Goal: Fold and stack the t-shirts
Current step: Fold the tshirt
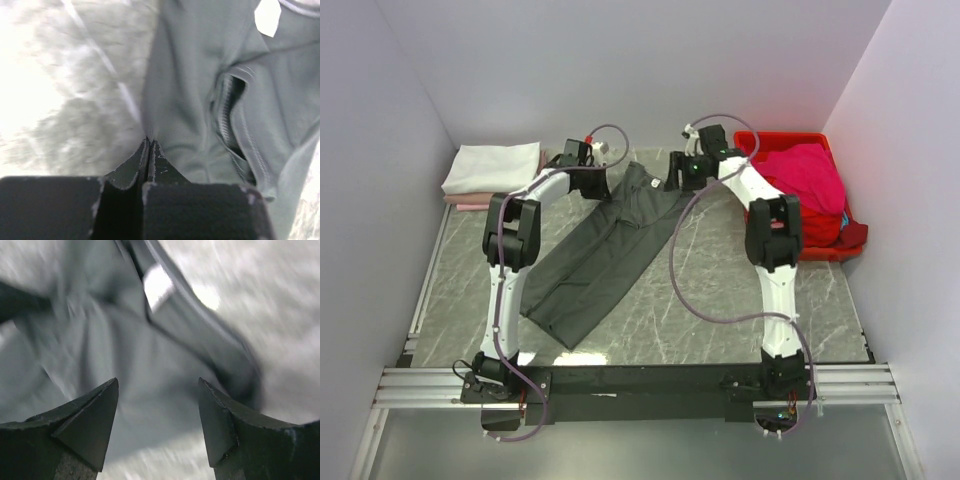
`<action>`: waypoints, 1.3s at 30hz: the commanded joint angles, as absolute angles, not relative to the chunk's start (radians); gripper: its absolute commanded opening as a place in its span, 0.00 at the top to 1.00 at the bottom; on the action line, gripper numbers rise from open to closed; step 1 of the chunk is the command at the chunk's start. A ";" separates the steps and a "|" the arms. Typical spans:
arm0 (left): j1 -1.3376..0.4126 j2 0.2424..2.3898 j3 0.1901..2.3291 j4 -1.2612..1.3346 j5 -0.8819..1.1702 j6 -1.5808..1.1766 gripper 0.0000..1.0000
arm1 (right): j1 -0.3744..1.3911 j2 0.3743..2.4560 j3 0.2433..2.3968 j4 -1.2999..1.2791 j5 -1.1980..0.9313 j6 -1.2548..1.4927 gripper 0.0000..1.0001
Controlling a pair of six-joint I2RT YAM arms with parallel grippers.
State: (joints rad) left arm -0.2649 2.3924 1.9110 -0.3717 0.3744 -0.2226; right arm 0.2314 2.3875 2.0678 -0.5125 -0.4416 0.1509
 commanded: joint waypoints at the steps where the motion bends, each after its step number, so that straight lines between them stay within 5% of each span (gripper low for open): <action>1: -0.245 2.361 1.899 -0.393 0.287 -0.236 1.00 | 0.193 2.180 1.923 -0.563 -0.354 -0.034 0.29; 6: -0.239 2.393 1.945 -0.409 0.270 -0.229 1.00 | 0.187 2.086 1.786 -0.528 -0.317 -0.034 0.27; 20: -0.224 2.413 1.979 -0.430 0.331 -0.219 1.00 | 0.169 2.310 1.904 -0.568 -0.498 0.141 0.30; 35: -0.218 2.404 1.980 -0.420 0.357 -0.238 1.00 | 0.175 2.405 1.960 -0.581 -0.557 0.251 0.42; 39: -0.215 2.405 1.983 -0.417 0.362 -0.247 1.00 | 0.176 2.414 1.960 -0.561 -0.542 0.281 0.56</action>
State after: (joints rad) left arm -0.2226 2.4004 1.9480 -0.4171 0.3435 -0.2325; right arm 0.1722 2.3833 1.9301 -0.5697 -0.5602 0.2413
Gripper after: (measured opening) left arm 0.013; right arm 0.490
